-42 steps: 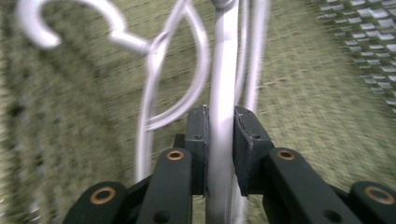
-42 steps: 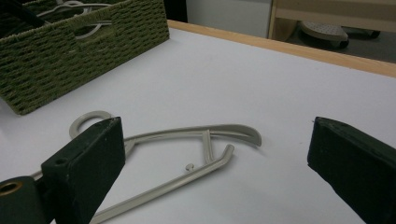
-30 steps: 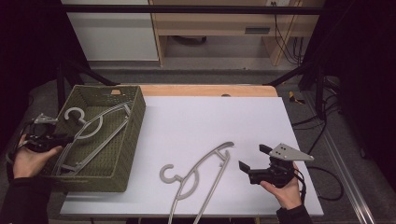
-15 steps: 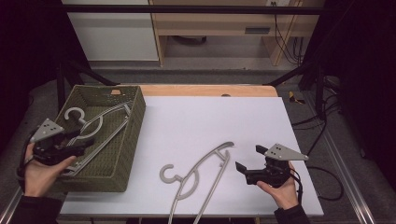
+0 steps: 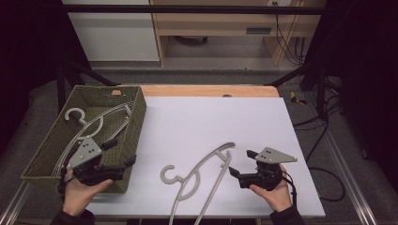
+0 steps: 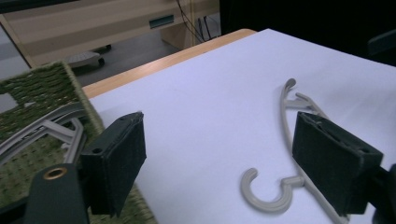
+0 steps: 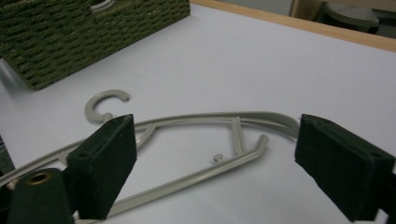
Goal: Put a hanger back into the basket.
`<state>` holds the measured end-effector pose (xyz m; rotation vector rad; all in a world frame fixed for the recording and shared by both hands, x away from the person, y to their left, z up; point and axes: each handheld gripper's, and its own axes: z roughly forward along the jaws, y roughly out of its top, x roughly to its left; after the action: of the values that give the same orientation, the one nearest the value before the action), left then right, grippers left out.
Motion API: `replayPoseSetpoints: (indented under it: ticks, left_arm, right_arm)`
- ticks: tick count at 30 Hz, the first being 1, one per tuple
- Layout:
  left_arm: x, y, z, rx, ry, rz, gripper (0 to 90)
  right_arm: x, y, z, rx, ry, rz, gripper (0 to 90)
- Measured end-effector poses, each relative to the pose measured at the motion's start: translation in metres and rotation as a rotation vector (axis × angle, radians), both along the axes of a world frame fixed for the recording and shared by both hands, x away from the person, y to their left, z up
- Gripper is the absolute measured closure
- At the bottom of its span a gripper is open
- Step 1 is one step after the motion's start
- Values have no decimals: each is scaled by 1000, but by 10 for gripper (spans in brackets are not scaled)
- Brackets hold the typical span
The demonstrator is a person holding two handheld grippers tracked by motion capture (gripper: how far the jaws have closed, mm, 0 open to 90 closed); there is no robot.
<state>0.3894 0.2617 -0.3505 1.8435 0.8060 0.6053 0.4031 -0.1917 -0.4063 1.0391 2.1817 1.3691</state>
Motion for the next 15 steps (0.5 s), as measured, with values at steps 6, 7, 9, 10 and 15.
replayPoseSetpoints:
  ticks: [6,7,9,10,15]
  left_arm:
    - [-5,-15,-10,0,-1,-24,151]
    - [-6,-16,-11,-5,-4,-25,152]
    - [-7,-18,-12,-6,-7,-35,152]
    - [-8,-19,-13,-8,-9,-36,152]
    - [-9,-22,-17,-16,-3,-49,142]
  right_arm:
    - [3,18,-15,-65,22,28,384]
    - [5,21,-17,-69,32,28,438]
    - [9,25,-22,-74,42,26,543]
    - [11,26,-24,-70,53,24,580]
    - [19,32,-31,-75,82,19,821]
